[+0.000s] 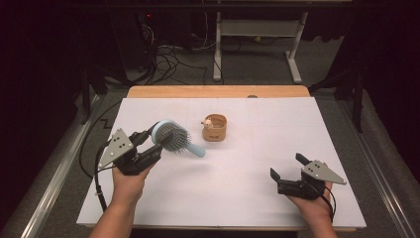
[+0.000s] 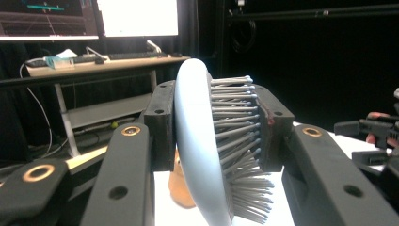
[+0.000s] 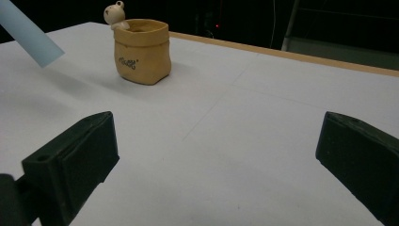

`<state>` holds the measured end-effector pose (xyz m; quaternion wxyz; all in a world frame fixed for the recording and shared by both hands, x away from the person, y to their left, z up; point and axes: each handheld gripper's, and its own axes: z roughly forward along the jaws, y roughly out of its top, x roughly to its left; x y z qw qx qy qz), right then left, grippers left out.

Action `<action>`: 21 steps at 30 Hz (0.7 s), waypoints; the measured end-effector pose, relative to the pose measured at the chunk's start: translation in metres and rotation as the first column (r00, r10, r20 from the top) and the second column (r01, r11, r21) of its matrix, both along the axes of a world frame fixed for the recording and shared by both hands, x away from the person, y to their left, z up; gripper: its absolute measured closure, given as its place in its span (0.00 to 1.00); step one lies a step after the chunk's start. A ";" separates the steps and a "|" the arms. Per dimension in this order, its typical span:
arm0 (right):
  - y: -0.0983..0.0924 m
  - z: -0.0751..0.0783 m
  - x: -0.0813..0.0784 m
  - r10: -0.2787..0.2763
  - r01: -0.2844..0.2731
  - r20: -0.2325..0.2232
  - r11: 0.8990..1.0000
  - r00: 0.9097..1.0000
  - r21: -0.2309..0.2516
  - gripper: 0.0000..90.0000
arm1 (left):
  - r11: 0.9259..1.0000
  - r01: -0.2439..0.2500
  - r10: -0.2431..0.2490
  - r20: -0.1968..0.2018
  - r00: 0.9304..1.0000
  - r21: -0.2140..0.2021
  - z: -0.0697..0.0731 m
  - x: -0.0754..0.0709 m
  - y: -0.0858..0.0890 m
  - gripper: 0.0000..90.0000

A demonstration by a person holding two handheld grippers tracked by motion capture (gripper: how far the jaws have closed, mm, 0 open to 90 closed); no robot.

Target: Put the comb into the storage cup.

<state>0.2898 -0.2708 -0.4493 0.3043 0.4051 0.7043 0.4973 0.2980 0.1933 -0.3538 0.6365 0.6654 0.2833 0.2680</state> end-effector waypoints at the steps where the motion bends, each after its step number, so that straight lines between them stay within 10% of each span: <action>1: 0.000 0.000 0.000 0.000 0.000 0.000 1.000 1.000 0.002 0.00 | 1.000 -0.002 0.002 0.002 1.000 0.001 0.002 0.001 -0.001 0.65; 21: -0.001 -0.001 0.000 -0.001 0.001 -0.002 1.000 1.000 0.009 0.00 | 1.000 -0.006 0.006 0.003 1.000 -0.021 0.015 0.026 -0.015 0.65</action>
